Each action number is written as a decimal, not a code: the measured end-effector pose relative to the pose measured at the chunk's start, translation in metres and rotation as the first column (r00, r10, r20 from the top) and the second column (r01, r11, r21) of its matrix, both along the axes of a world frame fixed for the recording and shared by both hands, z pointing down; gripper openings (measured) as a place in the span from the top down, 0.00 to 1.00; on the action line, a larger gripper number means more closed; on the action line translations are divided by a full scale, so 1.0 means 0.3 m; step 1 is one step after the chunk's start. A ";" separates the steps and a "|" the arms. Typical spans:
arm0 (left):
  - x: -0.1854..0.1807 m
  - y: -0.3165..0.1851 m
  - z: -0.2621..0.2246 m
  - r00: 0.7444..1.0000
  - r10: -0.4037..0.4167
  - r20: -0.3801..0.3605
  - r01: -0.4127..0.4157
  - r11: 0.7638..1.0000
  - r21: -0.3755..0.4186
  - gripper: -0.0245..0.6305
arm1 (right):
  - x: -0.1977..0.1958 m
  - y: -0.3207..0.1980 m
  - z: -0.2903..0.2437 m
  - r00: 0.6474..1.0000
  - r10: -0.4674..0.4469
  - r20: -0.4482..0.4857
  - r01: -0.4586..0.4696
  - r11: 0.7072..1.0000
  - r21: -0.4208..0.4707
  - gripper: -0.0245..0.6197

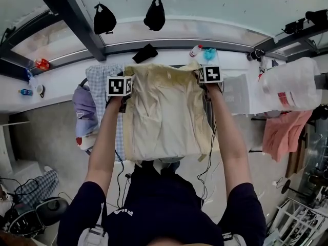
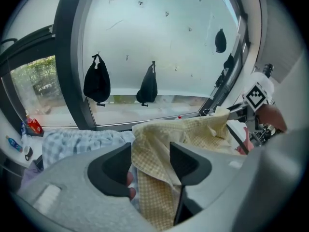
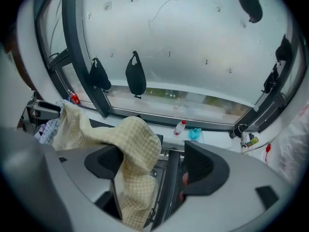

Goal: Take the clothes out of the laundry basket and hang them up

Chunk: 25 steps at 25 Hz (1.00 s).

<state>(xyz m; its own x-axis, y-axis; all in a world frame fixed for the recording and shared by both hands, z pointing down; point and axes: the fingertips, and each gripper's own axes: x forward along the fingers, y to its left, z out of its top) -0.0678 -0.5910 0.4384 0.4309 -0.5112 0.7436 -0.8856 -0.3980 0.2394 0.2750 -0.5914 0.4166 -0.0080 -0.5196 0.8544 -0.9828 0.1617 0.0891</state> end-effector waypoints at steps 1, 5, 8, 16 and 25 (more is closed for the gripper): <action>0.000 0.002 -0.006 1.000 -0.002 -0.005 0.002 1.000 0.004 0.60 | 0.001 0.009 0.007 1.000 -0.004 0.008 0.004 1.000 -0.018 0.37; 0.009 0.030 -0.033 1.000 -0.005 -0.024 0.006 1.000 0.024 0.60 | 0.040 0.062 0.025 1.000 0.011 0.025 -0.009 0.998 -0.059 0.32; 0.026 0.050 -0.063 0.999 -0.006 -0.047 0.008 0.999 0.038 0.60 | 0.047 0.101 0.013 0.985 0.064 0.161 -0.052 0.995 -0.079 0.32; 0.071 0.143 -0.127 0.995 -0.012 -0.097 0.018 0.997 0.069 0.60 | 0.036 0.170 -0.069 0.920 0.118 0.375 -0.104 0.993 -0.056 0.32; 0.054 0.259 -0.206 0.993 -0.038 -0.116 0.051 0.993 0.111 0.60 | -0.031 0.330 -0.034 0.924 -0.015 0.382 0.090 0.980 -0.179 0.28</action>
